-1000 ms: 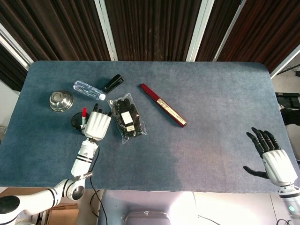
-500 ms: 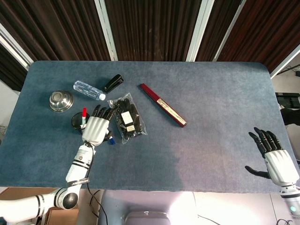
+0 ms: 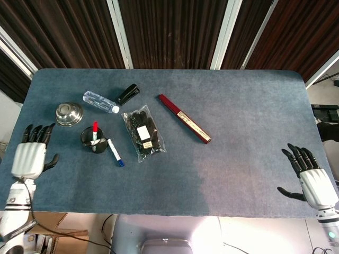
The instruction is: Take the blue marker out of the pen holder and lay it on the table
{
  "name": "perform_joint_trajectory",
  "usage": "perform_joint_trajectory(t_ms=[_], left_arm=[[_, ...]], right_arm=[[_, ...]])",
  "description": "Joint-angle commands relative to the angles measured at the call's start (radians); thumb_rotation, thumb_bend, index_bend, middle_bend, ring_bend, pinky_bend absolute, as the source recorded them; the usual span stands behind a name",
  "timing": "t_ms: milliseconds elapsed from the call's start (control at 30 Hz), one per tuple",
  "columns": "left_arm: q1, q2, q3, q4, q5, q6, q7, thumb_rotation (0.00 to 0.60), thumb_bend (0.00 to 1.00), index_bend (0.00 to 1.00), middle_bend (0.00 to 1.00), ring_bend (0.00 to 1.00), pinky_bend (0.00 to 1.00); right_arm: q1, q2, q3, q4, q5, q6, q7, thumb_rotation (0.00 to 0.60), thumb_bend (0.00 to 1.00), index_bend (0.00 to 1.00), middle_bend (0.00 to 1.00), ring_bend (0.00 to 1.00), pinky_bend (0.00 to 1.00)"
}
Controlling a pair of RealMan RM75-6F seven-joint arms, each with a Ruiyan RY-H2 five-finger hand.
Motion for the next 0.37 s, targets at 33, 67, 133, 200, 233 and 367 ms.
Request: perform_joint_trajectory(t_ms=[33,67,133,200,233,367], left_arm=[[0.094,0.041,0.074,0.046,0.068,0.072,-0.093,0.600,0.30,0.02,0.13,0.09,0.00],[0.111,0.040,0.084,0.053,0.076,0.088,-0.101,0.600,0.29,0.02,0.13,0.09,0.00],[0.148,0.032,0.103,0.071,0.096,0.133,-0.112,0.600,0.29,0.02,0.12,0.09,0.00],[0.178,0.021,0.117,0.084,0.119,0.172,-0.130,0.600,0.29,0.02,0.12,0.08,0.00],[0.197,0.014,0.126,0.092,0.136,0.198,-0.144,0.600,0.29,0.02,0.12,0.08,0.00],[0.250,-0.009,0.152,0.111,0.193,0.273,-0.173,0.600,0.30,0.03,0.13,0.08,0.00]], right_arm=[[0.001,0.000,0.000,0.001,0.000,0.000,0.000,0.600,0.05,0.00,0.04,0.00,0.00],[0.001,0.000,0.000,0.001,0.000,-0.001,0.000,0.600,0.05,0.00,0.04,0.00,0.00],[0.003,-0.001,0.000,0.000,-0.003,-0.004,-0.002,0.600,0.05,0.00,0.04,0.00,0.00],[0.005,-0.001,-0.001,-0.001,-0.007,-0.005,-0.005,0.600,0.05,0.00,0.04,0.00,0.00],[0.006,-0.001,-0.002,-0.003,-0.009,-0.005,-0.007,0.600,0.05,0.00,0.04,0.00,0.00],[0.005,-0.005,-0.003,-0.004,-0.010,-0.003,-0.009,0.600,0.05,0.00,0.04,0.00,0.00]])
